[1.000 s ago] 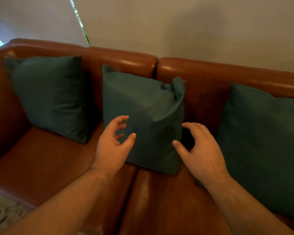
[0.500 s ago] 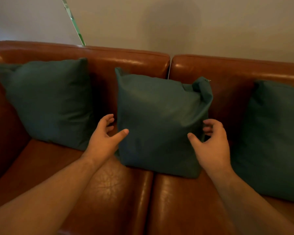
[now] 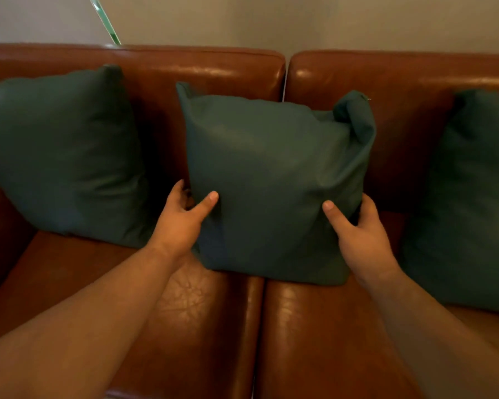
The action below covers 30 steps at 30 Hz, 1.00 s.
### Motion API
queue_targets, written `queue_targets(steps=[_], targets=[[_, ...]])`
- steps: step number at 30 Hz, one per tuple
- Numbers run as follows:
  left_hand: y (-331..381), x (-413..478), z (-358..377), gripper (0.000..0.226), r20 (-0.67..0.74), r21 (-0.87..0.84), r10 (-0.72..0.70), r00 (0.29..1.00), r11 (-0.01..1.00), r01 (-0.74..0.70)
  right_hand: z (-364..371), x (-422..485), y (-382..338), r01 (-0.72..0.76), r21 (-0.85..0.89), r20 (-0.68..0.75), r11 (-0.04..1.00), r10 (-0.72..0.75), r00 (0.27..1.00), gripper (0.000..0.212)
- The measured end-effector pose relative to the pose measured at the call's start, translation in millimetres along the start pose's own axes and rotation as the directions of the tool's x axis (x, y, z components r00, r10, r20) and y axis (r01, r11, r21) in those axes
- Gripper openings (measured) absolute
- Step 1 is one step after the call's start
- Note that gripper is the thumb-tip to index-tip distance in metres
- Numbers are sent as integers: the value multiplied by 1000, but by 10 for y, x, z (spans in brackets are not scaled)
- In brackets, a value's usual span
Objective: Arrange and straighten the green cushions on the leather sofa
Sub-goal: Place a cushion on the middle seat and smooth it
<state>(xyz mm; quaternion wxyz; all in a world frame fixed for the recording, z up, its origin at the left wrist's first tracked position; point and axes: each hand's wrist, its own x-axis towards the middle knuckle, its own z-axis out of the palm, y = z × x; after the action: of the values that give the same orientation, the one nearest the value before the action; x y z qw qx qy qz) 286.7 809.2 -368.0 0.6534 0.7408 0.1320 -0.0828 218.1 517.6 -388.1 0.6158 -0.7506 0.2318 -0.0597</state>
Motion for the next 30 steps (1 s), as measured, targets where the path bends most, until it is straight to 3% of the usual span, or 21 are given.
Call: queue_targets(steps=[4, 6, 10, 14, 16, 18, 21, 24, 27, 30], targets=[[120, -17, -89, 34, 76, 33, 48, 996, 998, -51, 13, -161, -16, 62, -35, -103, 997, -65, 993, 36], [161, -101, -139, 28, 70, 13, 39, 997, 999, -40, -2, -283, -30, 38, -61, -141, 997, -47, 989, 36], [88, -348, -332, 31, 64, 101, 6, 998, 995, -13, -29, -552, 52, -78, -57, -193, 995, 65, 979, 49], [-277, -571, -573, 66, 111, 322, -70, 991, 946, 31, 69, -878, 408, -218, -91, -177, 972, 200, 964, 55], [-573, -682, -664, 52, 79, 345, -124, 989, 934, 89, 132, -1069, 622, -257, -125, -157, 958, 237, 959, 57], [-851, -795, -732, 38, 52, 277, -201, 978, 944, 179, 186, -1222, 841, -287, -141, -141, 948, 267, 953, 57], [-1053, -855, -728, 50, 5, 133, -278, 961, 952, 274, 199, -1289, 1036, -337, -80, -142, 938, 324, 936, 54], [-1032, -744, -600, 64, -53, 25, -324, 945, 945, 326, 174, -1104, 1015, -434, 73, -99, 898, 440, 893, 71], [-888, -560, -470, 73, -89, 46, -318, 944, 945, 322, 144, -835, 895, -512, 222, 4, 830, 524, 852, 81], [-825, -488, -446, 94, -41, 106, -353, 935, 929, 355, 160, -703, 851, -499, 147, -19, 854, 507, 862, 74]])
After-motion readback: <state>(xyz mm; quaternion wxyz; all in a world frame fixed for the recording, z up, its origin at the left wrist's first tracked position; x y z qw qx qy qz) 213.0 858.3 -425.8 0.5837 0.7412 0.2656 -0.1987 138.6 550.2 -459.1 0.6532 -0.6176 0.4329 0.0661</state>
